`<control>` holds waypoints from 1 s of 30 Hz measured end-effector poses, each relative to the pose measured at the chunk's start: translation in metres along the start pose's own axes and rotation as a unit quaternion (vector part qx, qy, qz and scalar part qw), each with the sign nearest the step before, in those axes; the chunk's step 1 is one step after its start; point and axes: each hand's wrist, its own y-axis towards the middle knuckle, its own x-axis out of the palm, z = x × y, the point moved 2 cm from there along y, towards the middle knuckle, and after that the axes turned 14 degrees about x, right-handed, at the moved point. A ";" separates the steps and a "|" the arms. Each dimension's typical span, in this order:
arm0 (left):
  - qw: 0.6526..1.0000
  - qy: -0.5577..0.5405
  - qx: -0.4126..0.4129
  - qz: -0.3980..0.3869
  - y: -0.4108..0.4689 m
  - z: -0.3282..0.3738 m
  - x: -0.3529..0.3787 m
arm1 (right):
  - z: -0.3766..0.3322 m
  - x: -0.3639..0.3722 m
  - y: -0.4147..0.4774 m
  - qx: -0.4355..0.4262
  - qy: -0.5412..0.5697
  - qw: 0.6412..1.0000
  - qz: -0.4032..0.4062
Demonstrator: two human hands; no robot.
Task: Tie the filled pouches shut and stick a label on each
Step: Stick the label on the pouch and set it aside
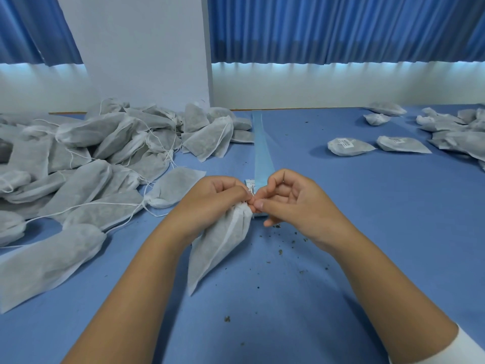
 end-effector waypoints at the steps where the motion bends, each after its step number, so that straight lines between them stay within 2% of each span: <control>1: 1.000 0.004 0.000 -0.001 0.001 -0.001 0.000 | 0.000 0.000 0.000 0.001 -0.011 1.000 0.000; 8: 0.999 0.043 0.017 0.013 0.001 -0.002 -0.002 | 0.002 0.001 0.005 0.008 -0.027 0.999 0.017; 16: 0.996 0.087 0.012 0.022 0.004 -0.009 0.001 | 0.003 0.002 0.004 -0.018 0.030 0.999 0.042; 19: 0.996 0.085 0.016 0.017 0.005 -0.011 0.000 | 0.005 0.003 0.004 -0.034 -0.021 0.998 0.048; 25: 0.995 0.097 0.019 0.015 0.006 -0.015 -0.001 | 0.010 0.005 0.005 -0.077 -0.128 0.981 0.124; 30: 0.994 0.107 0.016 0.013 0.006 -0.014 -0.002 | 0.009 0.005 0.006 -0.077 -0.126 0.983 0.111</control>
